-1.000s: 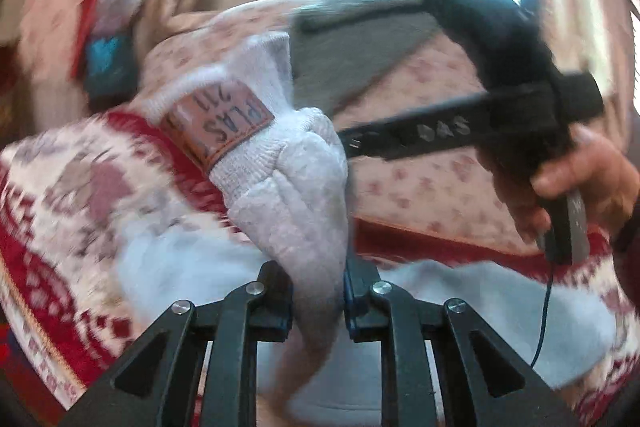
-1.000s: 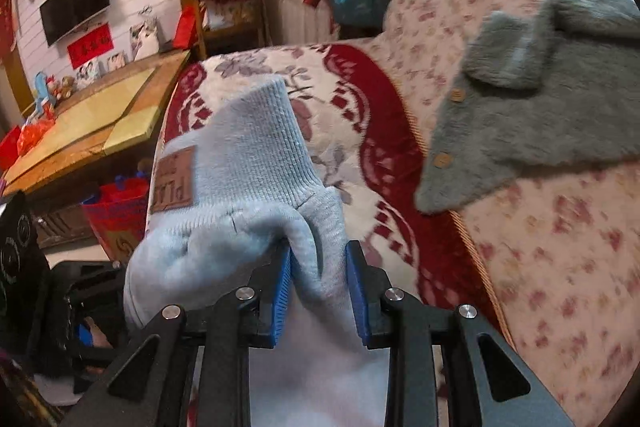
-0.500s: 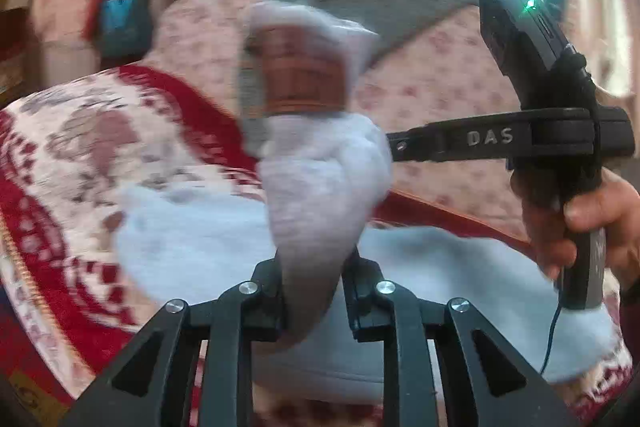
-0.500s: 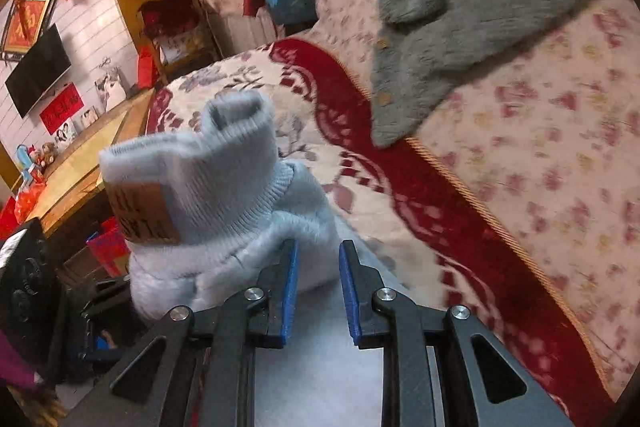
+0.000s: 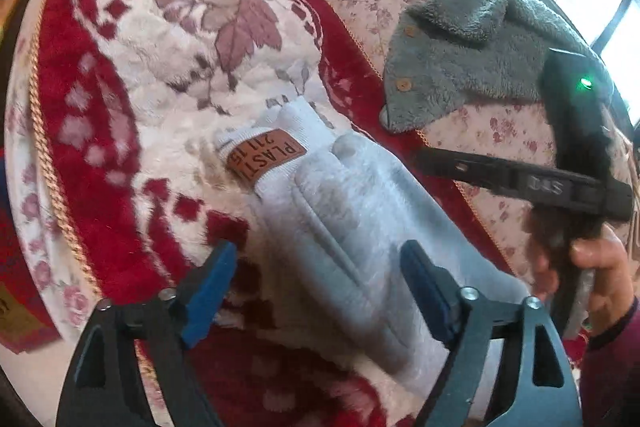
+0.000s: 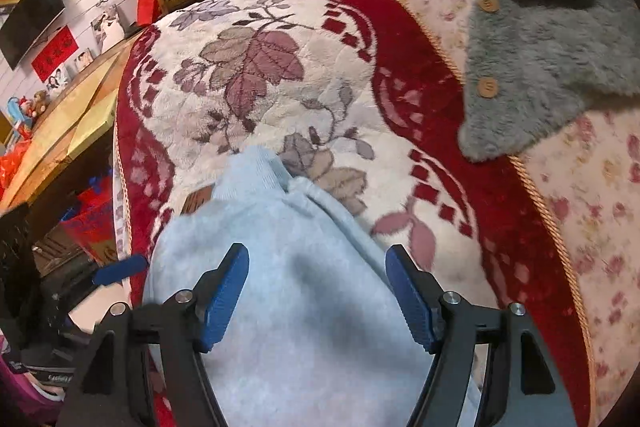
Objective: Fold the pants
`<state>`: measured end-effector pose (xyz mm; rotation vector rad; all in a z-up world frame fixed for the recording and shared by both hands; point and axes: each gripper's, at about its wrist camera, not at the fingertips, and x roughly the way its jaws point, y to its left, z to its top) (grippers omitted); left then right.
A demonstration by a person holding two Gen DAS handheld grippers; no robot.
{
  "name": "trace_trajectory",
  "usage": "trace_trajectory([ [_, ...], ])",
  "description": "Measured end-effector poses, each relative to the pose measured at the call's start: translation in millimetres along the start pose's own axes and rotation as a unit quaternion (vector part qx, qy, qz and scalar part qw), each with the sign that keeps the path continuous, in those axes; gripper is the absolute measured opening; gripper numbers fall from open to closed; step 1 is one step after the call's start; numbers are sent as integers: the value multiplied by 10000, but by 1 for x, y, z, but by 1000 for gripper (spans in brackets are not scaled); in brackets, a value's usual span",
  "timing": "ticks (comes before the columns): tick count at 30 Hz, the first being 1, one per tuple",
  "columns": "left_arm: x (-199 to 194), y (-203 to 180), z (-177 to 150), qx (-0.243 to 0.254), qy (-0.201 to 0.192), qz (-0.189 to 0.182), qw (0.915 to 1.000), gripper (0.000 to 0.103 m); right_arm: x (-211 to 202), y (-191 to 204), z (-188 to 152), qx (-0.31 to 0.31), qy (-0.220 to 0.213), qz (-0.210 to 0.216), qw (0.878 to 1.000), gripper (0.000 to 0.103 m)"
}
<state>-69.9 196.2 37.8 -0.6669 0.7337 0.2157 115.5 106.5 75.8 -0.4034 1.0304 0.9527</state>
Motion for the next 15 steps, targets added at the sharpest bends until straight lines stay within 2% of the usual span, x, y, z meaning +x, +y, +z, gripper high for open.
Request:
trace_trajectory([
  [3, 12, -1, -3, -18, 190, 133, 9997, 85, 23, 2, 13, -162, 227, 97, 9996, 77],
  [6, 26, 0, -3, -57, 389, 114, 9992, 87, 47, 7, 23, -342, 472, 188, 9981, 80],
  [8, 37, -6, -2, 90, 501, 223, 9985, 88, 62, 9, 28, -459, 654, 235, 9965, 84],
  [11, 44, -18, -1, 416, 481, 263, 9976, 88, 66, 5, 32, -516, 729, 456, 9950, 86],
  [15, 49, -18, -1, 423, 502, 207, 9976, 88, 57, -3, 31, -475, 643, 717, 9942, 89],
])
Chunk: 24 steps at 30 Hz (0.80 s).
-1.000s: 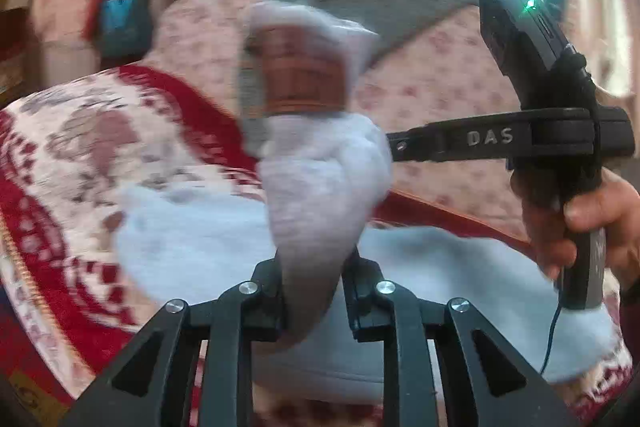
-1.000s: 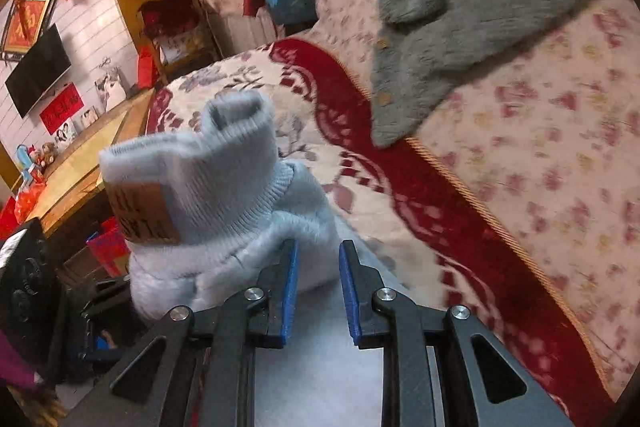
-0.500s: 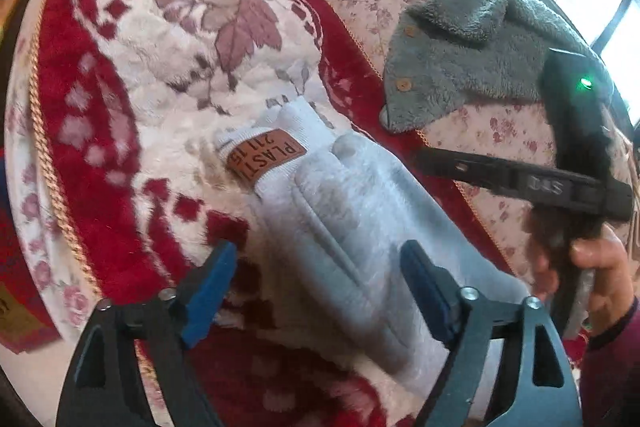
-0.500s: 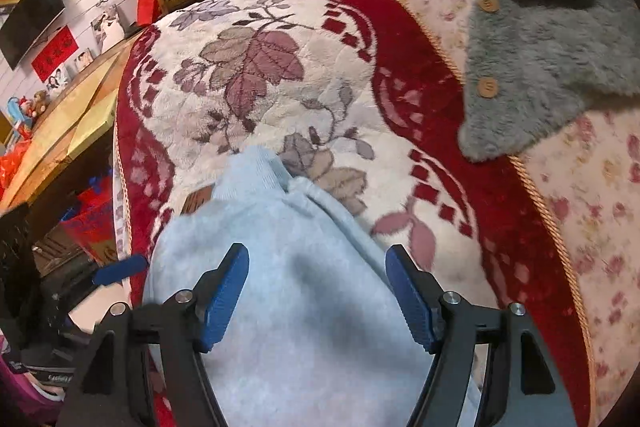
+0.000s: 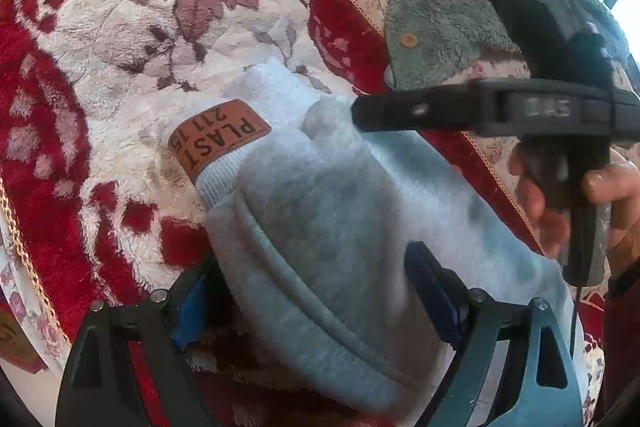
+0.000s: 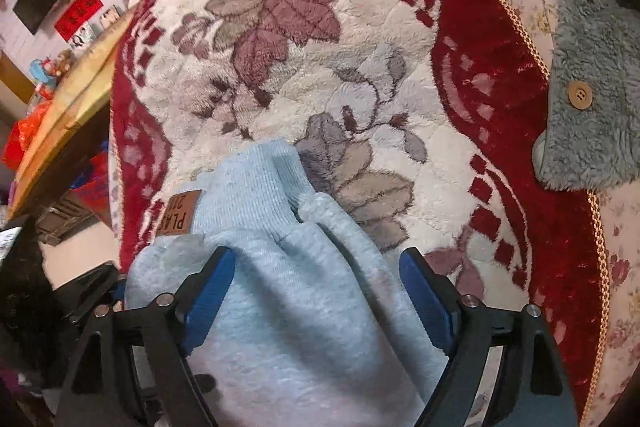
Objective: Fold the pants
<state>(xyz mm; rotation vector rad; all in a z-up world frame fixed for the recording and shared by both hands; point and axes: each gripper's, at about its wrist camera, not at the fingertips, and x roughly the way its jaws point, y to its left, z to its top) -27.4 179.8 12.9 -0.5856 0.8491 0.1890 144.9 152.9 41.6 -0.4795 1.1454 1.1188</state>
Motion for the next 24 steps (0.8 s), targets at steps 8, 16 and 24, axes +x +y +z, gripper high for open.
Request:
trace_trajectory([
  [8, -6, 6, -4, -35, -155, 84, 9998, 88, 8, 30, -9, -830, 119, -244, 9962, 71],
  [16, -37, 23, 2, -449, -930, 224, 9944, 89, -18, 40, -16, -1069, -114, -740, 9914, 21],
  [24, -23, 18, -3, -394, -366, -34, 9985, 89, 4, 25, -11, -771, -49, -845, 9934, 42],
])
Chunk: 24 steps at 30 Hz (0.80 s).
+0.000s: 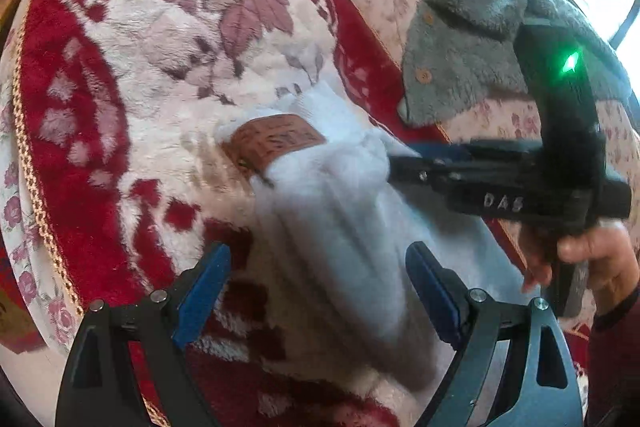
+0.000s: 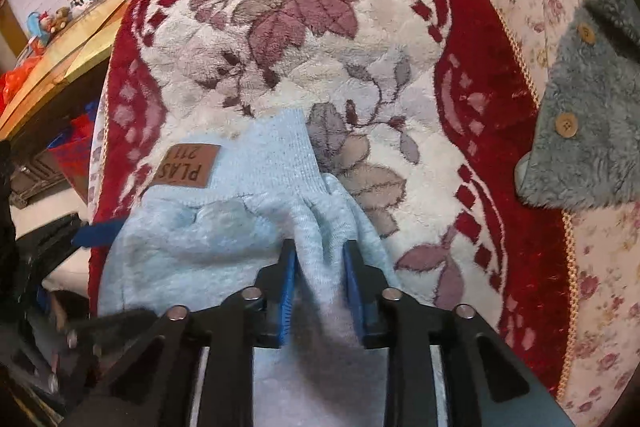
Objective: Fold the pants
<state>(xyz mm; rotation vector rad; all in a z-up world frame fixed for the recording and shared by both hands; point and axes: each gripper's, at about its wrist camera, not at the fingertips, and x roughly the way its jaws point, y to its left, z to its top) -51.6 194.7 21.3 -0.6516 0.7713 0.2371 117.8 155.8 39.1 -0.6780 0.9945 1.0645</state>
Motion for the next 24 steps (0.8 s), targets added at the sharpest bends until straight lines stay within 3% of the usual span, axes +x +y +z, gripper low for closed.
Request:
trace_trajectory([
  [2, 4, -4, 0, 61, 81, -50, 9999, 89, -6, -5, 2, 40, -126, -37, 9999, 71],
  [4, 12, -8, -1, 132, 242, -94, 9996, 89, -7, -9, 4, 64, -118, 113, 9998, 77],
  [10, 29, -13, 3, 233, 316, -40, 9992, 97, 32, -23, 16, 250, 327, 703, 9967, 76],
  [12, 32, -13, 6, 187, 299, -34, 9994, 97, 40, -18, 17, 105, 420, 795, 9959, 68],
  [14, 35, -14, 9, 190, 298, -69, 9993, 97, 36, -7, 17, -205, 422, 764, 9960, 50],
  [15, 37, -14, 11, 220, 295, -75, 9993, 86, 33, -2, 17, -378, 418, 675, 9961, 47],
  [16, 38, -14, 13, 228, 264, -22, 9994, 64, 30, 1, 17, -514, 441, 590, 9960, 41],
  [18, 41, -10, 18, 110, 308, -227, 9992, 37, 24, 9, 18, -716, 465, 411, 9955, 36],
  [19, 42, -8, 19, 54, 329, -336, 9989, 29, 21, 11, 17, -784, 458, 340, 9953, 33],
  [24, 19, -25, 17, 438, -136, -316, 9984, 24, -13, 13, 15, -893, 153, 112, 9958, 32],
])
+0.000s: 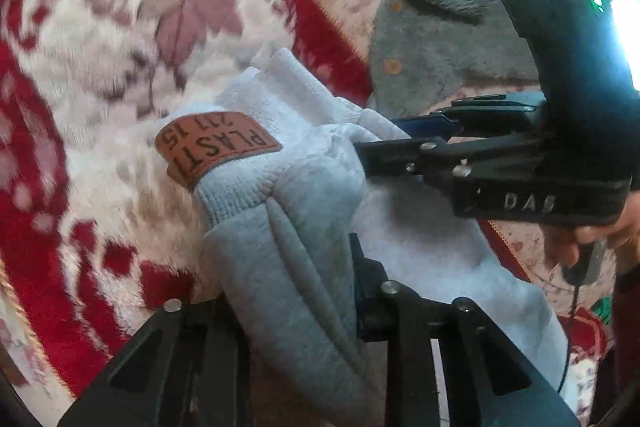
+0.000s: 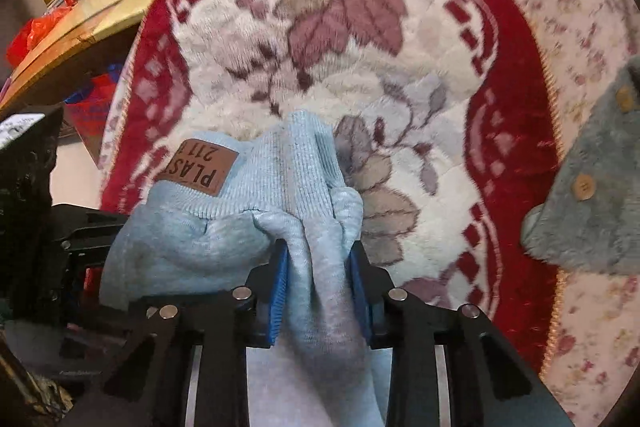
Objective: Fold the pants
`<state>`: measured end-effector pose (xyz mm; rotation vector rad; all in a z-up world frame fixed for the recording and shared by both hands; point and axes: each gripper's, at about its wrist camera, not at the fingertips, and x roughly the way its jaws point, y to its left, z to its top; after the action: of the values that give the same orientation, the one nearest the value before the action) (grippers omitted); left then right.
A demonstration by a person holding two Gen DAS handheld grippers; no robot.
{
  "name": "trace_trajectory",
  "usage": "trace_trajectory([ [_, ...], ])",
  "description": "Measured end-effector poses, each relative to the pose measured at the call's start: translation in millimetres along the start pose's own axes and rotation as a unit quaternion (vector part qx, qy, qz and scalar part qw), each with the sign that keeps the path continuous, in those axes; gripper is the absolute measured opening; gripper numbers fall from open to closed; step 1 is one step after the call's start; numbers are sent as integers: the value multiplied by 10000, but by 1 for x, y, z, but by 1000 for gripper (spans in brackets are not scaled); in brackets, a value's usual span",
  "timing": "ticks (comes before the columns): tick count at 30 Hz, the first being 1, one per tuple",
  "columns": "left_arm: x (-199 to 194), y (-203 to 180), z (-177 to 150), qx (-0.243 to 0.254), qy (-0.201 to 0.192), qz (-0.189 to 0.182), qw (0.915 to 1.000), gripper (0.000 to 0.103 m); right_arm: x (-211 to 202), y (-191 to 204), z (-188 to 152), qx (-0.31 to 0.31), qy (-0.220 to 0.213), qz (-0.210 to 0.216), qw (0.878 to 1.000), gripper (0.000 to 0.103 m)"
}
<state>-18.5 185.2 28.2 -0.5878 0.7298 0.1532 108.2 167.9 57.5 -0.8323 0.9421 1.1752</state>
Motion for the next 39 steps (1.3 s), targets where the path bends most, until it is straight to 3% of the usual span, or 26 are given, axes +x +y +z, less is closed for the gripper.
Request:
trace_trajectory([
  [6, -48, -60, -5, 883, -735, 300, 9929, 23, -73, 8, -17, -102, -547, -227, 9982, 32],
  [11, -77, -126, -26, 1791, -1212, 382, 9756, 23, -136, 11, -56, 137, -895, -525, 9945, 32],
  [15, -81, -172, -55, 2284, -1240, 201, 9654, 23, -171, 11, -109, 510, -988, -753, 9909, 32],
  [19, -69, -212, -94, 2706, -999, -79, 9575, 23, -190, 3, -180, 1243, -1043, -826, 9833, 31],
  [22, -47, -235, -134, 3141, -757, -57, 9463, 23, -185, -8, -242, 2113, -1059, -840, 9680, 29],
  [25, -30, -245, -169, 3645, -563, 95, 9295, 23, -167, -20, -309, 3271, -894, -928, 9362, 29],
  [27, -20, -249, -190, 4034, -467, 300, 9133, 24, -167, -24, -338, 3784, -827, -933, 9172, 30],
  [28, -21, -249, -194, 4101, -488, 359, 9100, 25, -170, -24, -348, 3939, -844, -998, 9098, 30],
  [30, -24, -248, -196, 4143, -505, 348, 9081, 31, -185, -20, -366, 4154, -957, -1247, 8960, 33],
  [33, -31, -245, -196, 4072, -356, 129, 9126, 55, -212, -14, -383, 4539, -1282, -1462, 8696, 63],
  [34, -33, -246, -197, 4074, -358, 144, 9124, 56, -222, -12, -387, 4670, -1481, -1444, 8597, 72],
  [35, -37, -247, -198, 4083, -373, 143, 9120, 57, -228, -9, -389, 4737, -1623, -1389, 8544, 72],
  [37, -51, -246, -201, 4082, -412, -161, 9118, 76, -240, -5, -390, 4901, -1950, -1224, 8407, 72],
  [39, -68, -246, -205, 4109, -632, -385, 9087, 84, -246, 3, -387, 4938, -2162, -990, 8364, 73],
])
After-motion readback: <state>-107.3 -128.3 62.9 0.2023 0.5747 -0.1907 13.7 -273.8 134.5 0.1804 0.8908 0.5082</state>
